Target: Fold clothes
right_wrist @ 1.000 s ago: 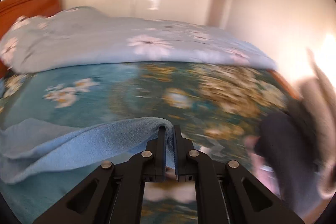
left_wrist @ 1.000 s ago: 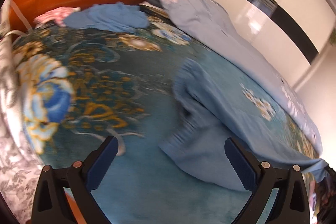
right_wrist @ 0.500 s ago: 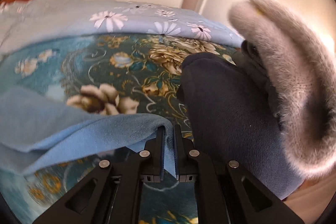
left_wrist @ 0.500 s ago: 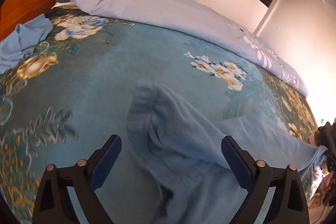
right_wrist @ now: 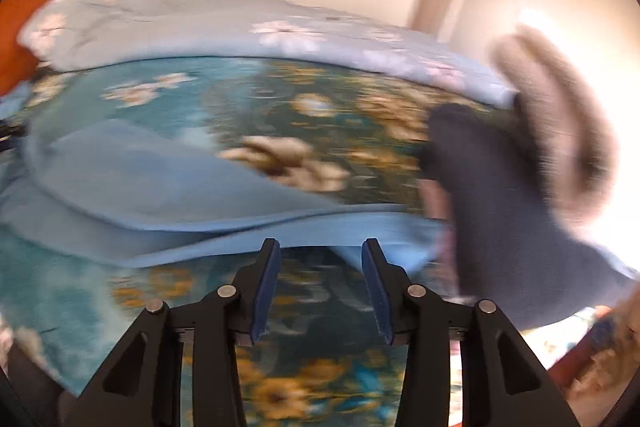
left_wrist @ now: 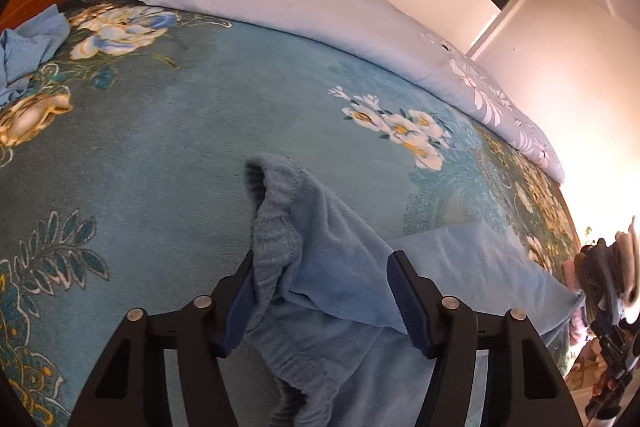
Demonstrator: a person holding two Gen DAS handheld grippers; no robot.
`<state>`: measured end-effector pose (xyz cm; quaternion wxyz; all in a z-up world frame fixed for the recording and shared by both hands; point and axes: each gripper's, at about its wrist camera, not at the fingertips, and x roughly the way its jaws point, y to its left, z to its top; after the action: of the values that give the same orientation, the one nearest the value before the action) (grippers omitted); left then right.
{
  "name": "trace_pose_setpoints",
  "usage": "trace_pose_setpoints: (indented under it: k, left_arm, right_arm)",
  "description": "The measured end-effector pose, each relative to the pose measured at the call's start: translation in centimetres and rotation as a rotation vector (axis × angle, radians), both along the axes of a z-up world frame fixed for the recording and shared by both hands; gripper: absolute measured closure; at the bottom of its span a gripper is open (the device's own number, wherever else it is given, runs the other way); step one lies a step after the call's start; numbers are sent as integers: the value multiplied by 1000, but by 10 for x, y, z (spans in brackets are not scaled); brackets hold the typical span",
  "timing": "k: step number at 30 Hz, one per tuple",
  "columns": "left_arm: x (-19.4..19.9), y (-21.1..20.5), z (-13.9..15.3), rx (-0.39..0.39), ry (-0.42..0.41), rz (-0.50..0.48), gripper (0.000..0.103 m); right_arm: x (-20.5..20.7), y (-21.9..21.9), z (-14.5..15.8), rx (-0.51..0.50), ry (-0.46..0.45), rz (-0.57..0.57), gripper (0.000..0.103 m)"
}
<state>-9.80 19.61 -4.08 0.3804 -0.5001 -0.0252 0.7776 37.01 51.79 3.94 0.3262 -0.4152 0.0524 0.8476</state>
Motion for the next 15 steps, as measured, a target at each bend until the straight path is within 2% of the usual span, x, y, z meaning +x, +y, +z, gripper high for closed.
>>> trace_pose_setpoints:
  k: [4,7,11,13,14,15]
  left_arm:
    - [4,6,0,-14,-3,1,51]
    - [6,4,1,-12,2,-4,51]
    - [6,1,0,-2,-2,0,54]
    - [5,0,0,3,-1,9,64]
    - [4,-1,0,11,-1,15,68]
    - [3,-2,0,21,-3,20,77]
  right_arm:
    - [-54,-36,-24,15,-82,269,59]
    - [-84,-51,-46,41,-167,394,59]
    - [-101,-53,-70,71,-273,460,59]
    - [-103,-49,-73,108,-295,432,60]
    - [-104,-46,-74,123,-302,418,74]
    - [-104,-42,-71,117,-289,401,97]
